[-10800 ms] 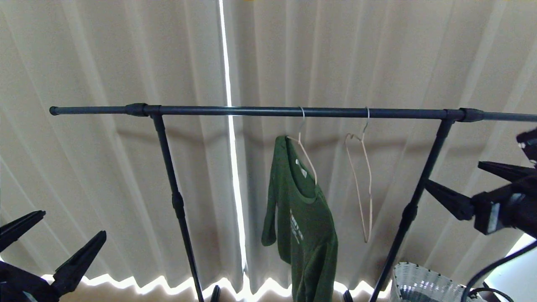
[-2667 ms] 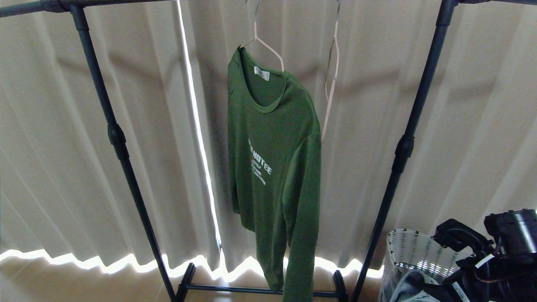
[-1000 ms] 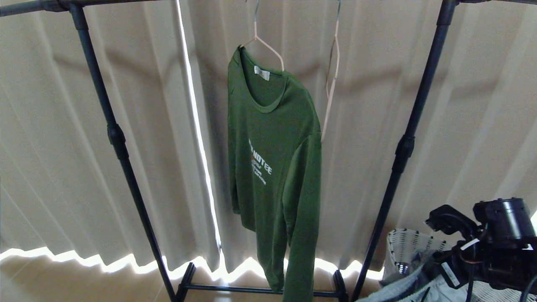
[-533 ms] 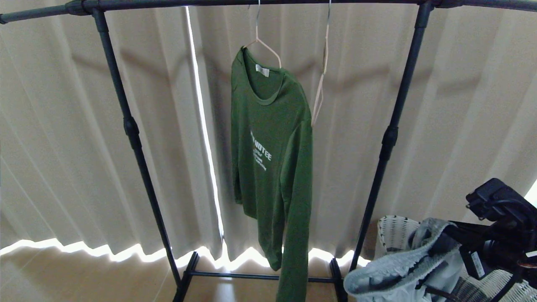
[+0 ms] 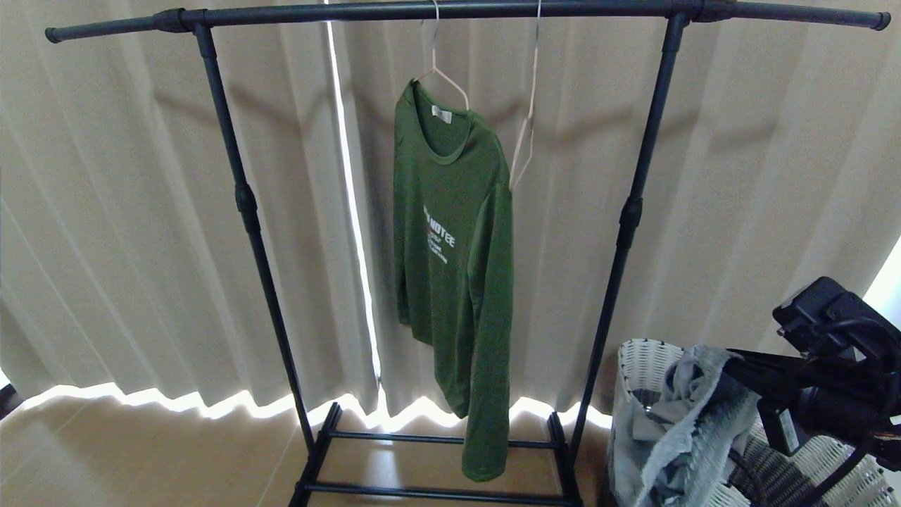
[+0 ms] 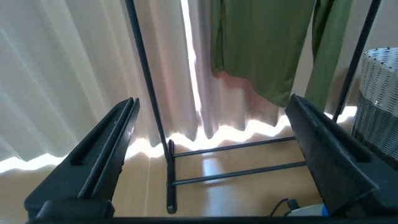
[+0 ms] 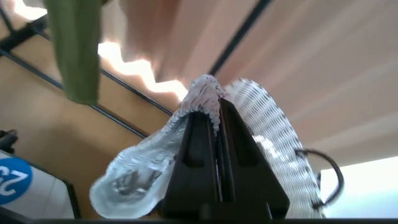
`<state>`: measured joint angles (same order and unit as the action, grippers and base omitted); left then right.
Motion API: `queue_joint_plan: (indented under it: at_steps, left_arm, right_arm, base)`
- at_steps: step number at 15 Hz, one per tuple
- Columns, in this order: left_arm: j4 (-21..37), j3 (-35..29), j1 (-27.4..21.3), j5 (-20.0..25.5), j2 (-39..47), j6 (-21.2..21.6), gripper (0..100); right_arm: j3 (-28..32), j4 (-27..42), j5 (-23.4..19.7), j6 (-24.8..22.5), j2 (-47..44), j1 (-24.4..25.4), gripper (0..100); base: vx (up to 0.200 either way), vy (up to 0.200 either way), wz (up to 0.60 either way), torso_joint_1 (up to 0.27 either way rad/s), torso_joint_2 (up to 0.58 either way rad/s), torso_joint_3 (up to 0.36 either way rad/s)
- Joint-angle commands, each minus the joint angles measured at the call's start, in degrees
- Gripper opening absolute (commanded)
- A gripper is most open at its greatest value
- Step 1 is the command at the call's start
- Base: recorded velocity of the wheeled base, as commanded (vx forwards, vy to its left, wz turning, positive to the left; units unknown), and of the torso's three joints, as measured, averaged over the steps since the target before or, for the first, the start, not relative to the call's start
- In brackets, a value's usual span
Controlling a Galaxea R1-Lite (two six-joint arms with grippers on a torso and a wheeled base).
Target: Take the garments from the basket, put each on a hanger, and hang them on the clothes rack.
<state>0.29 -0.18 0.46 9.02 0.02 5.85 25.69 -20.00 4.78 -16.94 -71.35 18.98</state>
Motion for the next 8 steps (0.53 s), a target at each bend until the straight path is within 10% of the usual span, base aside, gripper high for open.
queue_joint_plan:
  at_steps: [1,5,8]
  left_arm:
    - [0.06,0.01,-0.02,0.12,0.06,0.04,100]
    - [-2.49,-1.14,-0.11,4.43,0.06,3.64,100]
    - [-3.02,-11.33,-0.11,21.21,11.58,4.26,100]
  right_arm:
    - [1.21,-0.65,-1.61,0.16,-1.42,3.52,0]
    - [4.37,-0.74,-3.2,0.25,-1.69,8.35,0]
    - [11.84,-0.74,-6.1,0.33,-5.55,11.17,0]
  base:
    - [0.0,0.0,0.0,0.0,0.0,0.0]
    - [0.0,0.0,0.0,0.0,0.0,0.0]
    - [0.0,0.0,0.0,0.0,0.0,0.0]
